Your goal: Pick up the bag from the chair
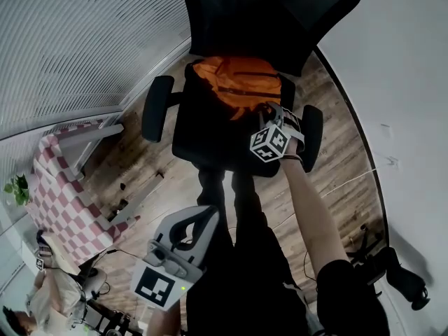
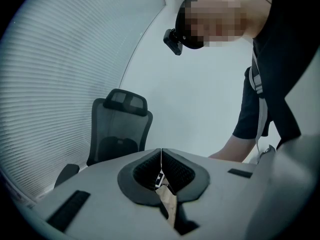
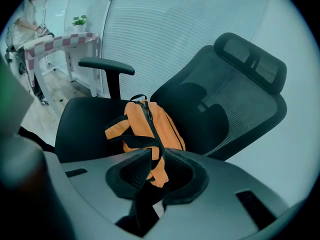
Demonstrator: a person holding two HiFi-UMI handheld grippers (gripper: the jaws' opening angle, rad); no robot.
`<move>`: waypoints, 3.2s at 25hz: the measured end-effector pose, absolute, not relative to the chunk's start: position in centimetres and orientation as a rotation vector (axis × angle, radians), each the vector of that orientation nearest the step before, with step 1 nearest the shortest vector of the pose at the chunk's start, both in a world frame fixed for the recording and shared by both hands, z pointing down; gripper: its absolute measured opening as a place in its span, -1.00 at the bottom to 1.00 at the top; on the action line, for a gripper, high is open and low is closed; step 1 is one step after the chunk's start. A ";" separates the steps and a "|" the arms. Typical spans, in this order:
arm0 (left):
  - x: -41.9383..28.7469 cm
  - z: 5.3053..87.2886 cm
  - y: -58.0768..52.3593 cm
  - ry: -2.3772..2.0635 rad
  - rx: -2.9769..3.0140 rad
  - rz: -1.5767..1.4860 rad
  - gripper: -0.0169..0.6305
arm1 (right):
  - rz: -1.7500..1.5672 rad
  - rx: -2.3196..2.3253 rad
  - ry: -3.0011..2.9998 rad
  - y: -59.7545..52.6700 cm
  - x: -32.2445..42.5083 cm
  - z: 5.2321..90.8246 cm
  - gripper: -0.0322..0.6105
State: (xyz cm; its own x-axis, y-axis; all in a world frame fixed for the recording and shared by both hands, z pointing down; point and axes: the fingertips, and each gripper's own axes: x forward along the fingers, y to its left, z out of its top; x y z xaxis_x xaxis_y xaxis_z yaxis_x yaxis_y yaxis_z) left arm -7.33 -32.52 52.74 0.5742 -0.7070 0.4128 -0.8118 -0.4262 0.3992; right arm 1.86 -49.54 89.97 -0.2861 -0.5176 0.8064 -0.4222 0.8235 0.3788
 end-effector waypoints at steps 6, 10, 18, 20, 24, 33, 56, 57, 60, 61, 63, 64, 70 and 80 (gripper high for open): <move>-7.4 52.7 -32.4 -1.213 2.234 0.237 -0.85 | -0.155 0.704 -1.930 -49.6 1.3 89.2 -0.76; -7.3 52.6 -32.3 -1.215 2.235 0.236 -0.84 | -0.163 0.729 -1.940 -49.5 1.3 88.6 -0.82; -6.8 51.9 -31.8 -1.223 2.256 0.220 -0.84 | -0.229 0.826 -2.015 -49.7 0.9 84.7 -0.83; -6.6 51.6 -31.6 -1.228 2.258 0.212 -0.85 | -0.248 0.850 -2.031 -49.8 0.8 83.5 -0.83; -6.1 50.7 -30.9 -1.237 2.280 0.201 -0.85 | -0.296 0.903 -2.067 -49.4 0.3 80.8 -0.83; -5.5 48.7 -29.0 -1.278 2.302 0.173 -0.85 | -0.359 0.922 -2.124 -48.1 -0.7 75.9 -0.83; -8.3 45.8 -23.7 -1.462 2.285 0.110 -0.84 | -0.300 1.055 -2.313 -42.2 -0.9 64.2 -0.83; -8.2 45.6 -23.6 -1.456 2.297 0.107 -0.85 | -0.301 1.056 -2.313 -41.8 -0.9 64.0 -0.83; -8.1 44.5 -23.0 -1.437 2.343 0.101 -0.84 | -0.297 1.064 -2.309 -40.1 -0.5 63.2 -0.83; -8.2 44.2 -22.6 -1.433 2.355 0.097 -0.85 | -0.295 1.068 -2.306 -39.3 -0.3 62.9 -0.83; -8.6 43.7 -21.6 -1.425 2.373 0.087 -0.85 | -0.290 1.075 -2.303 -37.7 -0.3 62.2 -0.83; -8.9 43.5 -21.0 -1.420 2.383 0.082 -0.85 | -0.293 1.080 -2.300 -36.9 -0.4 62.0 -0.83; -10.2 42.3 -16.2 -1.375 2.486 0.017 -0.85 | -0.363 1.149 -2.262 -32.4 -0.3 59.1 -0.83; -13.6 43.1 -2.3 -1.329 2.547 0.022 -0.85 | -0.383 1.260 -2.257 -21.2 -0.1 52.7 -0.83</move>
